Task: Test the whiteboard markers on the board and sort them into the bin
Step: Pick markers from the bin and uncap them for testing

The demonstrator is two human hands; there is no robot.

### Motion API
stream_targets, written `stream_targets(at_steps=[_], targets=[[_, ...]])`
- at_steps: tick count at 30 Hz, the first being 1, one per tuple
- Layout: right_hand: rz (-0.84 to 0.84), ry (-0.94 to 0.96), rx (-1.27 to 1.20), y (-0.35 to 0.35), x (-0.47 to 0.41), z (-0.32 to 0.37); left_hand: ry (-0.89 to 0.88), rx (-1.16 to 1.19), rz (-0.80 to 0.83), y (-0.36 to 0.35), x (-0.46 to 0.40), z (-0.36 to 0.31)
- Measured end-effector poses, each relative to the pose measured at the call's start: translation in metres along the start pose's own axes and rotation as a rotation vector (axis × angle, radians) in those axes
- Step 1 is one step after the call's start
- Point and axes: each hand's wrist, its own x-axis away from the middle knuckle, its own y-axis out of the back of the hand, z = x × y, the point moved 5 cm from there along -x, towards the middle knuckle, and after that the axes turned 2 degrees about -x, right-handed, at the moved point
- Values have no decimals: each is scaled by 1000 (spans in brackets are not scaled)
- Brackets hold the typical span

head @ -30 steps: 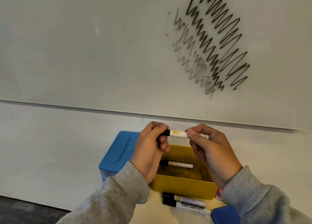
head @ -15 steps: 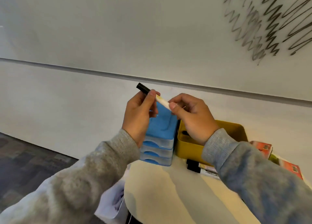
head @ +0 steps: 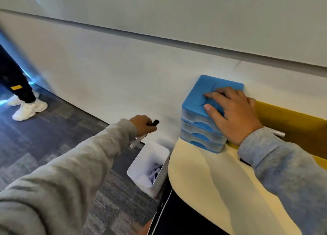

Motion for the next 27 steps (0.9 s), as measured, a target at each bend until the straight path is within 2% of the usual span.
stream_targets(at_steps=[3, 11, 23, 27], targets=[[-25, 1, -8, 0, 0, -2, 79, -258, 87, -38, -9, 29], [-34, -12, -21, -1, 0, -3, 173, -453, 100, -46, -13, 47], [20, -8, -8, 1, -1, -2, 189, -437, 104, -32, -14, 37], [70, 20, 4, 8, 0, -2, 142, -318, 9, -11, -17, 16]])
